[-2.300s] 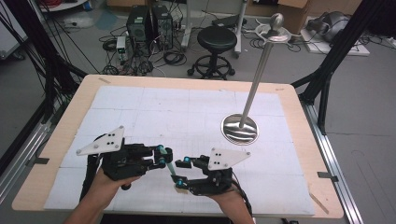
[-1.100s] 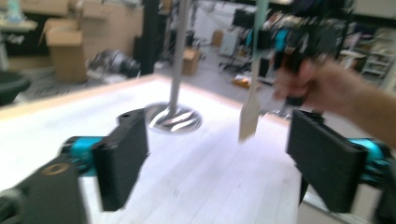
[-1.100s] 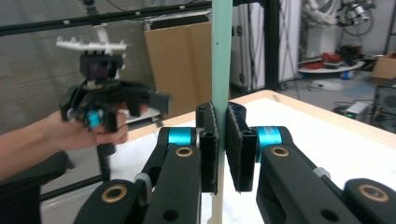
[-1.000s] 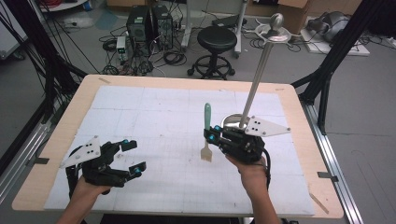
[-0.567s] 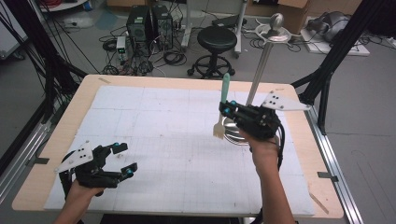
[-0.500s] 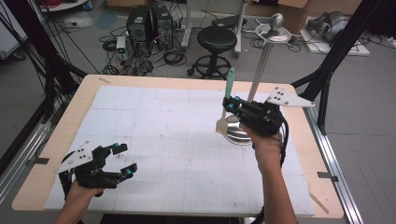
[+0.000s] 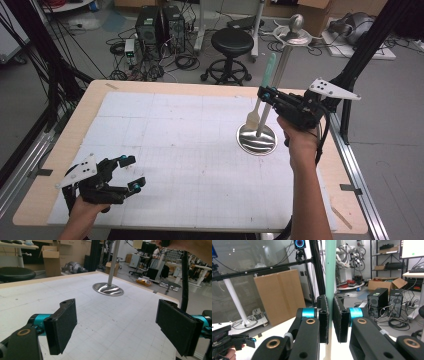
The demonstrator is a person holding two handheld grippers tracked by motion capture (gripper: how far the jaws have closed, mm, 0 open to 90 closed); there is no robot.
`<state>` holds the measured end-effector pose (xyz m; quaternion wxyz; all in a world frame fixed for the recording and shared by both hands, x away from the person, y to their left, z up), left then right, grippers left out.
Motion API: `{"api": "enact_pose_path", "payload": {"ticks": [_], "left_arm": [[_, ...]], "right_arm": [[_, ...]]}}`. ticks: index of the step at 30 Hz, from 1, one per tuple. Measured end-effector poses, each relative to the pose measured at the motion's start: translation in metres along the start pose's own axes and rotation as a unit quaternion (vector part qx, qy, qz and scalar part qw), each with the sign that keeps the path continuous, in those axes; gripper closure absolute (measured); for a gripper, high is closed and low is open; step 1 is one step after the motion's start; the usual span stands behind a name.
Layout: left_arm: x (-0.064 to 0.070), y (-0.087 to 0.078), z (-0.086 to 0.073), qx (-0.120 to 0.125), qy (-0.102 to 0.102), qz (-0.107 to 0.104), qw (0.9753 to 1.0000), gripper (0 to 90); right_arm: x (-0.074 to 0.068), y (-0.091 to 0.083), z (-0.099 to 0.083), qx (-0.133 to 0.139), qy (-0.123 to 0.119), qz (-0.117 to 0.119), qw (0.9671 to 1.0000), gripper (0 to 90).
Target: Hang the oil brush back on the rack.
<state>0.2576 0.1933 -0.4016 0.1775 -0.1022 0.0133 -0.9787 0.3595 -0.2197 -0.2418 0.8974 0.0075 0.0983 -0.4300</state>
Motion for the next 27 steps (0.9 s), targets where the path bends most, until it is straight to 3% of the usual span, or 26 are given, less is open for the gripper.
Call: {"api": "enact_pose_path", "payload": {"ticks": [12, 27], "left_arm": [[-0.001, -0.002, 0.0, 0.002, -0.004, -0.002, 1.0, 17.6], [0.001, -0.002, 0.001, 0.006, -0.008, -0.008, 0.9999, 17.7]], "right_arm": [[0.013, 0.004, 0.014, -0.002, 0.003, -0.009, 1.0, 84.4], [0.021, 0.004, 0.012, -0.01, 0.019, -0.02, 0.9996, 84.4]]}}
Point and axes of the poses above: each handheld gripper's, and its own axes: y roughly forward along the jaws, z roughly out of its top, x roughly to its right, the point moved 5 cm from there along y, roughly forward along the jaws, and after that the axes turned 12 degrees about -z, right-handed, at the moved point
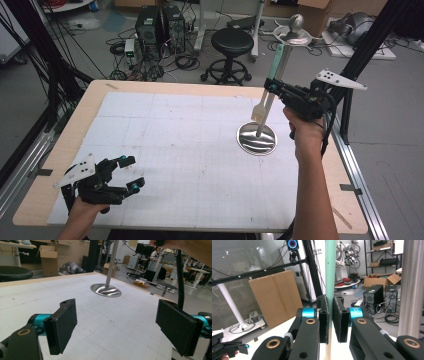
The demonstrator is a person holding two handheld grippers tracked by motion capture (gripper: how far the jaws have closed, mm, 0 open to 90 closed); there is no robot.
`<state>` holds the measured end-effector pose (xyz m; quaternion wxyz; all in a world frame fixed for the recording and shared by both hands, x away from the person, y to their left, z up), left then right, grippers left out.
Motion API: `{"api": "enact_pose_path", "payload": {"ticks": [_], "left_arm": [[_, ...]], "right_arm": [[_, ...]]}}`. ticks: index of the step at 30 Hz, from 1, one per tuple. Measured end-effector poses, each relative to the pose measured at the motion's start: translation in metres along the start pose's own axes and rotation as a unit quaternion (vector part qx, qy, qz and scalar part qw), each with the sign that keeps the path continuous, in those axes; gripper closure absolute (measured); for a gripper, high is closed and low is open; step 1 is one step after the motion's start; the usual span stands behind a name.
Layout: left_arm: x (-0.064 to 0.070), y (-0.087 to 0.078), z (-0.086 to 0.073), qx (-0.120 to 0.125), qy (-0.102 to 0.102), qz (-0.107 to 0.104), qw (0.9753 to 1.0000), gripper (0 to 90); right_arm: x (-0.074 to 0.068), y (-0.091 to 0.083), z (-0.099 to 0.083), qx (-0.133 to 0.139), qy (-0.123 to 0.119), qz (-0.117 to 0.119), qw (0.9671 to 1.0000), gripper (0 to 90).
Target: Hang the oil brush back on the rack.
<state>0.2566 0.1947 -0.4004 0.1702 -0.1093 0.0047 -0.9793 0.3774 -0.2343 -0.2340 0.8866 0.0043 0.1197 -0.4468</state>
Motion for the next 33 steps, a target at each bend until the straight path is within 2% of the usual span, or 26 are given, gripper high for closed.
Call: {"api": "enact_pose_path", "payload": {"ticks": [6, 12, 15, 17, 19, 22, 24, 27, 29, 30, 31, 33], "left_arm": [[-0.001, -0.001, 0.0, 0.0, 0.0, 0.002, 1.0, 17.7], [-0.001, -0.002, 0.0, 0.0, -0.004, 0.001, 1.0, 17.8], [-0.001, -0.002, 0.0, 0.002, -0.006, 0.003, 1.0, 17.8], [-0.002, -0.003, 0.0, 0.002, -0.006, 0.004, 1.0, 17.8], [-0.002, -0.003, -0.001, 0.003, -0.008, 0.004, 1.0, 17.8], [-0.003, -0.004, -0.001, 0.005, -0.009, 0.006, 0.9999, 17.8], [-0.004, -0.005, 0.0, 0.007, -0.01, 0.008, 0.9999, 17.8], [-0.004, -0.005, -0.001, 0.008, -0.01, 0.008, 0.9999, 17.8], [-0.004, -0.005, -0.001, 0.008, -0.01, 0.009, 0.9999, 17.8], [-0.004, -0.005, -0.001, 0.01, -0.012, 0.009, 0.9998, 17.8], [-0.004, -0.006, -0.001, 0.009, -0.011, 0.01, 0.9998, 17.8], [-0.005, -0.006, -0.001, 0.01, -0.01, 0.011, 0.9998, 17.7]], "right_arm": [[0.0, 0.002, -0.002, -0.003, -0.001, -0.008, 1.0, 84.4], [0.0, 0.001, -0.002, -0.001, -0.01, -0.028, 0.9996, 84.2], [-0.001, 0.0, -0.002, 0.0, -0.018, -0.039, 0.9991, 81.3], [-0.001, -0.001, -0.002, -0.002, -0.023, -0.046, 0.9987, 74.7], [-0.003, -0.003, -0.004, -0.005, -0.035, -0.062, 0.9975, 63.6], [-0.006, -0.01, -0.005, 0.004, -0.048, -0.088, 0.995, 56.4], [-0.008, -0.015, -0.008, 0.001, -0.07, -0.106, 0.9919, 51.7], [-0.012, -0.02, -0.013, -0.001, -0.083, -0.111, 0.9903, 46.8], [-0.017, -0.025, -0.022, -0.006, -0.096, -0.113, 0.9888, 38.3], [-0.017, -0.025, -0.022, -0.006, -0.096, -0.113, 0.9888, 38.3], [-0.02, -0.027, -0.032, -0.012, -0.098, -0.117, 0.9882, 29.6], [-0.021, -0.029, -0.037, -0.014, -0.097, -0.117, 0.9882, 27.6]]}}
Point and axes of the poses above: each handheld gripper's, and its own axes: y roughly forward along the jaws, z roughly out of its top, x roughly to its right, the point moved 5 cm from there along y, roughly forward along the jaws, and after that the axes turned 12 degrees about -z, right-handed, at the moved point
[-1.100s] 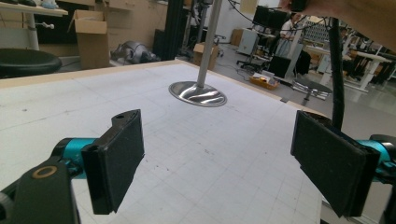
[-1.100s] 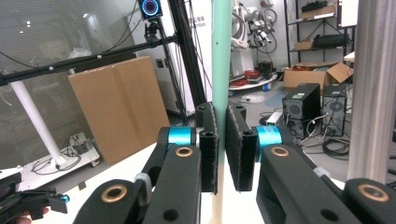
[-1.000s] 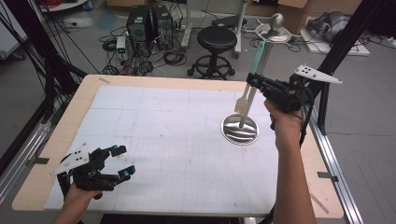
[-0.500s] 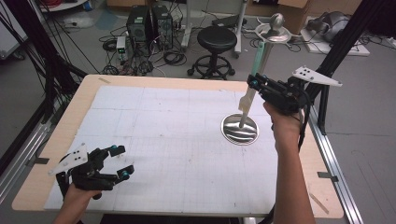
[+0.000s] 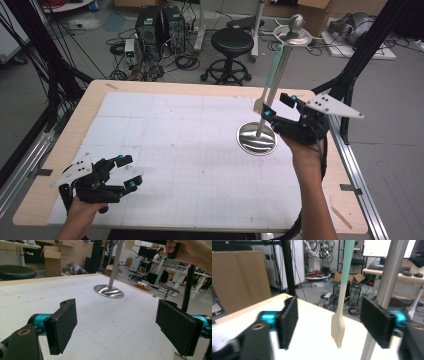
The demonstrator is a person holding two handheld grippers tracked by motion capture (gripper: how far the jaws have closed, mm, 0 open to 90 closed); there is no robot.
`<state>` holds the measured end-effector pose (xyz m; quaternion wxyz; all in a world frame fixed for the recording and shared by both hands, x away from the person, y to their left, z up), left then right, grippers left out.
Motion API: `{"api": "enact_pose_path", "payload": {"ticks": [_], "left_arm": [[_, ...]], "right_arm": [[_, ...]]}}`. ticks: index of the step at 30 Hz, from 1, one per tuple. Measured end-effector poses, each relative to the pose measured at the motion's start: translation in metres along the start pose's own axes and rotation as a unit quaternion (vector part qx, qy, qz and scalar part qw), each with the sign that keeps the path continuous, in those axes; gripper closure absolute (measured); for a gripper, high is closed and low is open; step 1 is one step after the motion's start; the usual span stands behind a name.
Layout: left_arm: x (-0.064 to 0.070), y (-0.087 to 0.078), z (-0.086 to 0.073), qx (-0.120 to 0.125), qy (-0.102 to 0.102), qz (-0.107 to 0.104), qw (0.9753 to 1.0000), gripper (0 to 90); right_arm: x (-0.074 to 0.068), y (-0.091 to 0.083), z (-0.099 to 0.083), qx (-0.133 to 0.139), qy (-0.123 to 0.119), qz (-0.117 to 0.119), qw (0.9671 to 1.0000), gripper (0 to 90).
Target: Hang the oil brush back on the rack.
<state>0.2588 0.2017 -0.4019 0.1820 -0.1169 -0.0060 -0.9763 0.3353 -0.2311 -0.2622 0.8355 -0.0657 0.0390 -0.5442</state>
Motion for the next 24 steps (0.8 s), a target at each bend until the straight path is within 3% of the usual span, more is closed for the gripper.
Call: {"api": "enact_pose_path", "payload": {"ticks": [3, 15, 19, 24], "left_arm": [[0.0, 0.0, 0.0, 0.002, -0.001, 0.001, 1.0, 17.7], [-0.002, -0.001, 0.0, 0.011, -0.006, 0.009, 0.9999, 17.7], [-0.003, -0.001, 0.0, 0.015, -0.007, 0.012, 0.9998, 17.7], [-0.003, -0.002, 0.0, 0.009, -0.003, 0.013, 0.9999, 17.7]], "right_arm": [[-0.006, -0.005, -0.019, -0.015, -0.009, -0.003, 0.9998, 19.1], [-0.023, -0.024, -0.095, -0.059, -0.025, -0.006, 0.9979, 17.6], [-0.025, -0.037, -0.119, -0.059, -0.022, -0.013, 0.9979, 17.6], [-0.023, -0.046, -0.135, -0.067, -0.02, -0.019, 0.9973, 17.5]]}}
Point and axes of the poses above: each handheld gripper's, and its own axes: y roughly forward along the jaws, z roughly out of its top, x roughly to its right, the point moved 5 cm from there along y, roughly forward along the jaws, and after that the axes turned 12 degrees about -z, right-handed, at the moved point
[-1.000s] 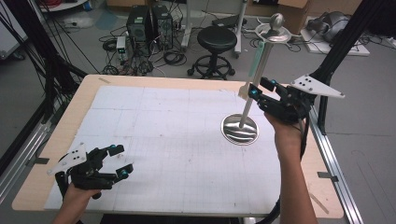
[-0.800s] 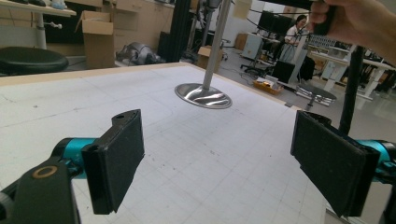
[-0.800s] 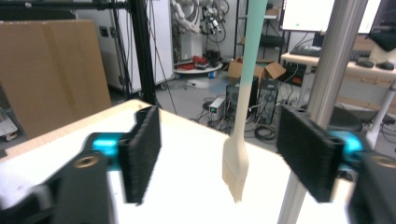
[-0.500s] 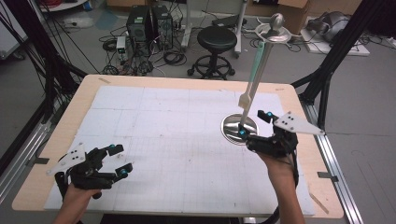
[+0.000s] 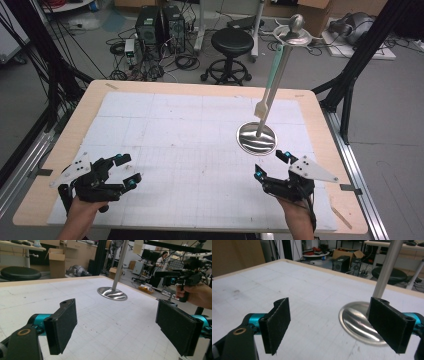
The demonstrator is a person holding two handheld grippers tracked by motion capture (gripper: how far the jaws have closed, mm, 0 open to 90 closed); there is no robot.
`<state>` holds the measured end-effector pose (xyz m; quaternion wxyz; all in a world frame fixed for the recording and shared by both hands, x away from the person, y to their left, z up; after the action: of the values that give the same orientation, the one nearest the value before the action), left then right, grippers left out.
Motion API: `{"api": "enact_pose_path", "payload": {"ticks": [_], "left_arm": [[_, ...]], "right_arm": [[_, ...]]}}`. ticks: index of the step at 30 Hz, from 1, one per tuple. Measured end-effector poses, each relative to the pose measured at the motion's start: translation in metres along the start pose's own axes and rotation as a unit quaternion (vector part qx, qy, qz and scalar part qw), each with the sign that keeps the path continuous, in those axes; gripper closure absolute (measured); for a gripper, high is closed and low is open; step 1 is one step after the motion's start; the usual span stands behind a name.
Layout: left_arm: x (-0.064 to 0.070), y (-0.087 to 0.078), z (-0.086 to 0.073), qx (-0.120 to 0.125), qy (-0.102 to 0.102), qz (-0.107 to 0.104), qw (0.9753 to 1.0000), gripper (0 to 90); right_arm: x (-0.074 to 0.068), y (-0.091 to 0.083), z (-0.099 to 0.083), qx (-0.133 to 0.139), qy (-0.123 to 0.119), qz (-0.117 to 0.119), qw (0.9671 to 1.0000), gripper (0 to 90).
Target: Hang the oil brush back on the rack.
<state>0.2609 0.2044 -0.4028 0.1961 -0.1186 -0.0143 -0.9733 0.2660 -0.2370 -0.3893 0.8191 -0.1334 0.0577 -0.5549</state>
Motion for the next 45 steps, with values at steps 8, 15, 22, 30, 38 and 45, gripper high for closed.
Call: {"api": "enact_pose_path", "payload": {"ticks": [8, 15, 22, 30, 38, 45], "left_arm": [[0.0, 0.0, 0.0, 0.004, 0.003, 0.001, 1.0, 17.7], [-0.002, 0.0, 0.0, 0.003, 0.005, 0.004, 1.0, 17.7], [-0.001, 0.0, 0.0, 0.002, 0.005, 0.003, 1.0, 17.7], [-0.001, 0.0, -0.002, -0.002, 0.003, 0.004, 1.0, 17.7], [0.0, 0.0, -0.004, -0.004, 0.003, 0.003, 1.0, 17.7], [-0.001, 0.0, -0.005, -0.005, 0.002, 0.005, 1.0, 17.7]], "right_arm": [[0.007, -0.016, -0.021, 0.0, 0.012, -0.022, 0.9997, 17.3], [0.006, -0.018, -0.024, 0.001, 0.016, -0.019, 0.9997, 17.2], [0.007, -0.02, -0.024, 0.004, 0.014, -0.023, 0.9996, 17.2], [0.008, -0.02, -0.024, 0.005, 0.014, -0.024, 0.9996, 17.2], [0.006, -0.021, -0.022, 0.006, 0.011, -0.023, 0.9997, 17.2], [0.007, -0.021, -0.023, 0.004, 0.013, -0.023, 0.9996, 17.2]]}}
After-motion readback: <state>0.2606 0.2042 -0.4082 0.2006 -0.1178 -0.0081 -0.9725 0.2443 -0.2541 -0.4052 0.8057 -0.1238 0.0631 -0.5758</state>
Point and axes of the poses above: each handheld gripper's, and its own axes: y roughly forward along the jaws, z roughly out of its top, x roughly to its right, the point moved 5 cm from there along y, roughly forward along the jaws, and after that the axes turned 12 degrees about -z, right-handed, at the moved point
